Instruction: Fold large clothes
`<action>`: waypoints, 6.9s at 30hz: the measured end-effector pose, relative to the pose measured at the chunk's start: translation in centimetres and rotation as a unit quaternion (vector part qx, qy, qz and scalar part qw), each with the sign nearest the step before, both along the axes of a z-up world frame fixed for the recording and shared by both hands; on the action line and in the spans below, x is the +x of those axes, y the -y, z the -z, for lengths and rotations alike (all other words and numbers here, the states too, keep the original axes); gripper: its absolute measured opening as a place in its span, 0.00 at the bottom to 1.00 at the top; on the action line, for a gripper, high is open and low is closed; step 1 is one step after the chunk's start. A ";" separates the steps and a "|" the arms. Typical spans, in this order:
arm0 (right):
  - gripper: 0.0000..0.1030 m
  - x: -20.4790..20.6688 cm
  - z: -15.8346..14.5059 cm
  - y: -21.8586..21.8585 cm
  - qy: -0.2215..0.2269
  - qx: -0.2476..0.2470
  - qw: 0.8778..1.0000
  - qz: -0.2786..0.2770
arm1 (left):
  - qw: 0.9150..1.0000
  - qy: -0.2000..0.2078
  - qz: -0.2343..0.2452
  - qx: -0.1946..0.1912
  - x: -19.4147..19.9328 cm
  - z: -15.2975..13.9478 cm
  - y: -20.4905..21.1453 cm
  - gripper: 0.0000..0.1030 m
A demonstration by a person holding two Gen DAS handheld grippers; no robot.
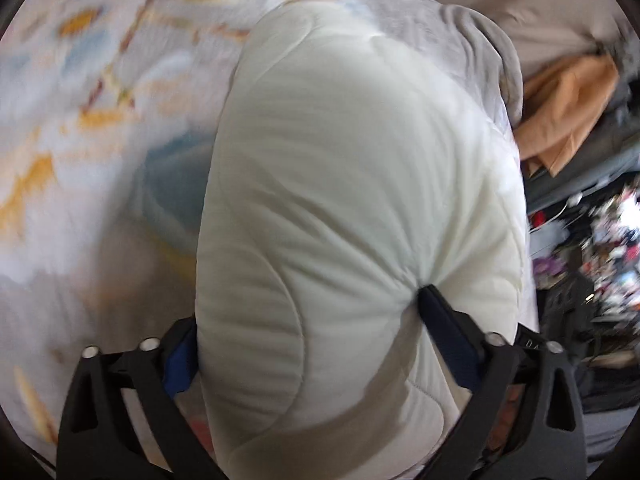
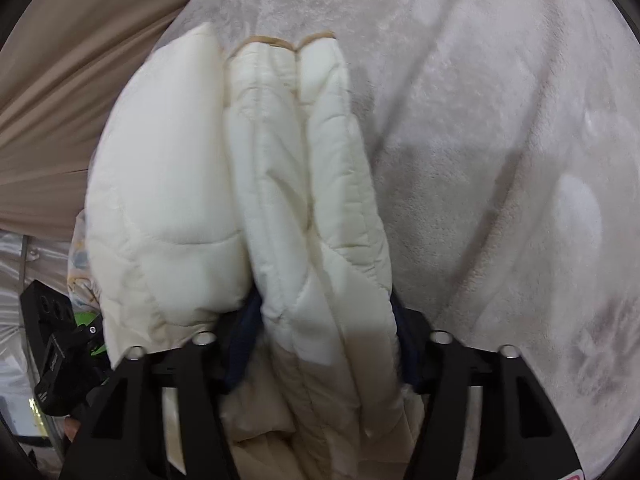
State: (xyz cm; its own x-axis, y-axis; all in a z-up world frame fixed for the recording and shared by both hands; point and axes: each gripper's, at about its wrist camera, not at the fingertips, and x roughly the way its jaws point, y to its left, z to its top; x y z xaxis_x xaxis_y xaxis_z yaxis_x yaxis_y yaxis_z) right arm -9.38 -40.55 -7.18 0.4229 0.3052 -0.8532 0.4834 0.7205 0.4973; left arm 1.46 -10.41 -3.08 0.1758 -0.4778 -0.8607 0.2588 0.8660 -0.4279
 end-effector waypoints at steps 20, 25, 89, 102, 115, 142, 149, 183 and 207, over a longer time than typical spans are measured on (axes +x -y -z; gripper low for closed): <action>0.18 -5.2 -15.5 -3.9 0.148 -0.144 0.978 0.008 | 0.974 0.210 0.084 0.028 -5.3 -17.6 1.9 0.54; 0.18 -5.3 -20.3 -4.8 0.204 -0.171 0.964 0.013 | 0.960 0.268 0.084 0.010 -6.2 -21.8 0.7 0.54; 0.38 13.3 -8.1 -17.3 0.126 -0.119 0.982 -0.073 | 0.982 0.165 -0.093 0.003 10.6 -7.1 -24.4 0.71; 0.43 20.5 -6.1 -21.1 0.098 -0.071 0.985 -0.126 | 0.975 0.160 0.000 0.152 8.9 0.7 -19.1 0.76; 0.04 16.8 -5.9 -15.0 0.117 -0.041 0.991 -0.051 | 0.981 0.140 -0.039 0.130 11.1 0.9 -19.4 0.66; 0.34 16.4 -5.3 -16.8 0.099 -0.082 0.985 -0.116 | 0.976 0.166 -0.074 0.120 11.7 -4.8 -16.0 0.71; 0.29 18.7 -6.8 -18.1 0.109 -0.140 0.975 -0.132 | 0.978 0.151 -0.076 0.123 12.4 -4.3 -15.5 0.72; 0.16 20.7 -4.5 -18.4 0.101 -0.005 0.984 -0.144 | 0.994 0.080 -0.067 -0.009 17.4 -3.6 -20.6 0.56; 0.13 17.8 -3.9 -28.1 0.061 -0.246 0.946 -0.200 | 0.959 0.197 -0.038 0.201 9.4 -3.4 -21.3 0.69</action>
State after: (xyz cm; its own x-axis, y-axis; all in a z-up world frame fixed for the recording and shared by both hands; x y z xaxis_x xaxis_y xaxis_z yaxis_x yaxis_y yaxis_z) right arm 8.38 -12.41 -3.28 0.4616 0.0406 -0.8862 0.0833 0.9926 0.0888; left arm 10.86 10.87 0.35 0.5466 -0.0941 -0.8321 0.2613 0.9632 0.0628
